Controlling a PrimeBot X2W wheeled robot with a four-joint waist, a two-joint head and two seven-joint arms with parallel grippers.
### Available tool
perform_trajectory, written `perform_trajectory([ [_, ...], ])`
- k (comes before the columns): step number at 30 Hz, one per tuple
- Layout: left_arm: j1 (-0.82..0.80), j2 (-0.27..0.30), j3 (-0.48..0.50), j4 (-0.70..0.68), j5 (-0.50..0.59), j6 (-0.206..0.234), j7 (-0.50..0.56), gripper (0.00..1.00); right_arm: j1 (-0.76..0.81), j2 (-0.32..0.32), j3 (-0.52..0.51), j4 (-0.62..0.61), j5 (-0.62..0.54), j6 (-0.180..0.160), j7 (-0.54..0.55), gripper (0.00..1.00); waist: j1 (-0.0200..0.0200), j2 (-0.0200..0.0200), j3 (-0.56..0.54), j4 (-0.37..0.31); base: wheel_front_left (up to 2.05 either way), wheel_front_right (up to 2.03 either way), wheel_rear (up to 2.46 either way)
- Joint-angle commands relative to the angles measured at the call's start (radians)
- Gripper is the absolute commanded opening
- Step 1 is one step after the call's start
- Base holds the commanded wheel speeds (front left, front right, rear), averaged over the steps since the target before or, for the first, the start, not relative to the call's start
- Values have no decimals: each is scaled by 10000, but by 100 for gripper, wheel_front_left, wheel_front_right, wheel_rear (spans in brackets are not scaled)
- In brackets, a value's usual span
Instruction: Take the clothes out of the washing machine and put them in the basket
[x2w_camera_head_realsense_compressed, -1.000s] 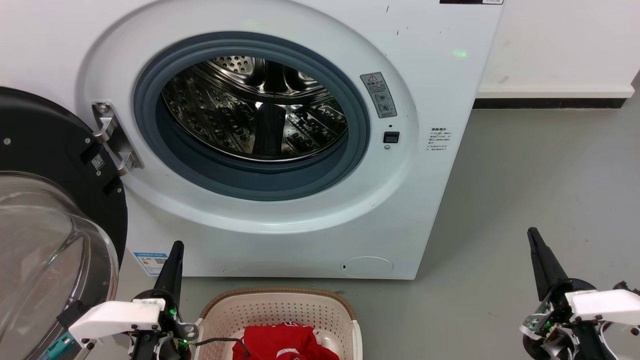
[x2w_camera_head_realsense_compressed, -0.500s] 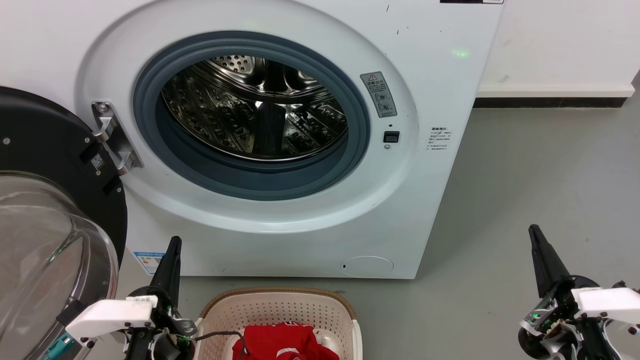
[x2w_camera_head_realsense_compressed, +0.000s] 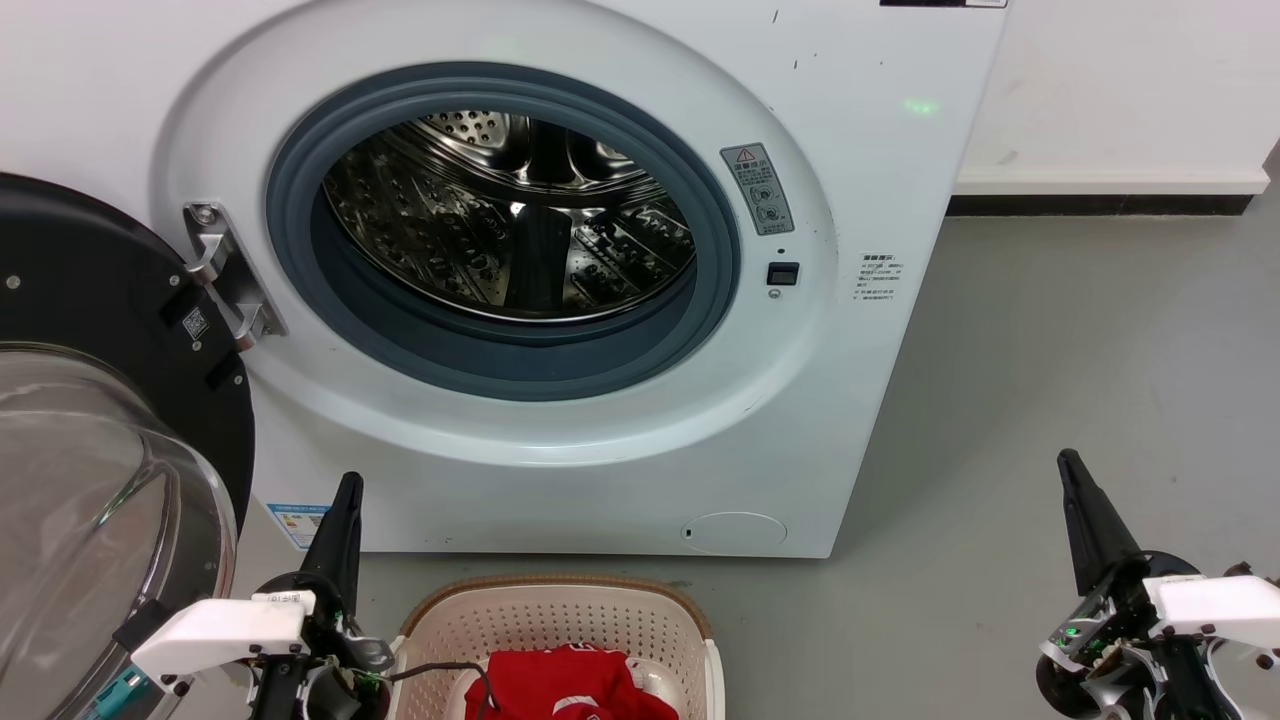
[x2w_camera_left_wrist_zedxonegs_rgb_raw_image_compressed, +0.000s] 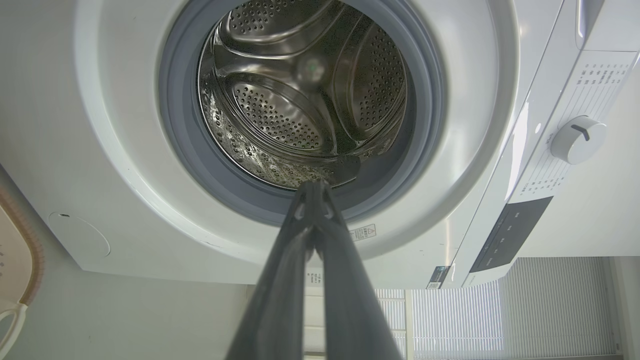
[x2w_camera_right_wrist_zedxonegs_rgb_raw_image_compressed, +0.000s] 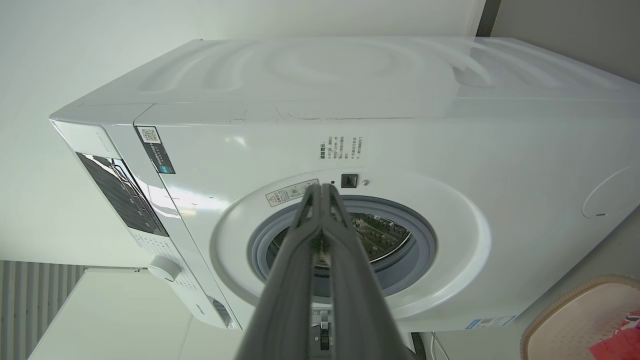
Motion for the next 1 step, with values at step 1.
perform_trajectory([
  [1, -54, -13, 34, 5, -16, -49, 29, 0, -135, 31, -15, 19, -46, 0, 18, 0, 0, 0, 0, 0, 0, 0, 0],
])
